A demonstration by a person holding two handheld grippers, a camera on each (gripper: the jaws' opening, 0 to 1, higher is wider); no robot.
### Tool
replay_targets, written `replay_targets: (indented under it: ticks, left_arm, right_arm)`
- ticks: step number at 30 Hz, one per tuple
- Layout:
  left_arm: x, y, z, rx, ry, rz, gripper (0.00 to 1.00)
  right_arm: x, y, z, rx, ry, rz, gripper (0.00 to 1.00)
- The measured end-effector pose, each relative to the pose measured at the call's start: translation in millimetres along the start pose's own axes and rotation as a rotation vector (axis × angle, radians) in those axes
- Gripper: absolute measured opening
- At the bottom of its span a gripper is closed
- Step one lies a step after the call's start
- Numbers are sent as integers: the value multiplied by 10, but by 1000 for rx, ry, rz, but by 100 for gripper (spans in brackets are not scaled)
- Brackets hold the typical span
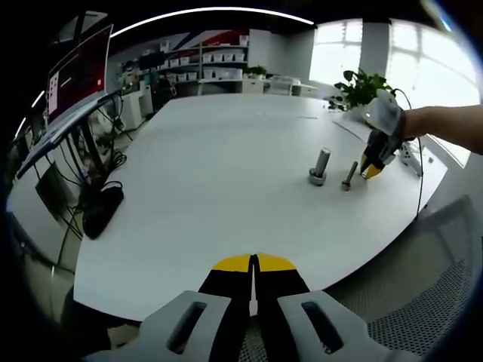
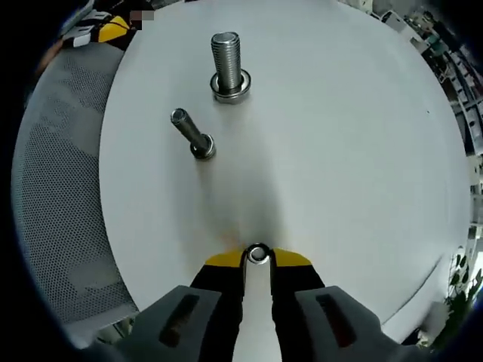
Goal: Place the washer onto the threaded stud by aligning its center hole with the stud, sliding it down to the base, and recovering from edge contact or off-axis alignment until the washer reaches the visible bottom stop.
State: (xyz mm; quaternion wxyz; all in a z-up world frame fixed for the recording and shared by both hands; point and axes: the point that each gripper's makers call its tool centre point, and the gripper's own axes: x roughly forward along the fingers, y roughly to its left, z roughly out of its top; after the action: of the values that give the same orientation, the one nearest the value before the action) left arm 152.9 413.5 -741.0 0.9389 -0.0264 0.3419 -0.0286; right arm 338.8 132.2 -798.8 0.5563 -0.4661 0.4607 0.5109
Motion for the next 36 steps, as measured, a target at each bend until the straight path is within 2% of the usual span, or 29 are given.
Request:
replay_targets:
  ticks: [3,11,26,29,31,33,34,36]
  left_arm:
    - [0,2,0,0,0,0,0]
    - [-2,-4,3,1,-2,-2,0]
    - [-7,-7,3,3,-1,0,0]
    - [-8,-5,9,2,-5,0,0]
    - [-7,-3,11,2,-7,0,0]
    - [-5,2,10,1,-7,1,0]
    - [-4,3,13,1,-9,2,0]
    - [-3,3,8,2,-5,2,0]
  right_arm:
    - [7,-14,-4,40,-28,-3,14]
    - [-6,24,-10,136,-82,-86,14]
    - [-12,38,-5,182,-114,-129,14]
    - [-13,27,-10,220,-135,-136,14]
    - [-12,19,-15,283,-153,-146,14]
    - [-12,63,32,375,-192,-121,14]
    - [-10,131,87,380,-218,-78,14]
    - [-38,147,111,374,-225,-83,14]
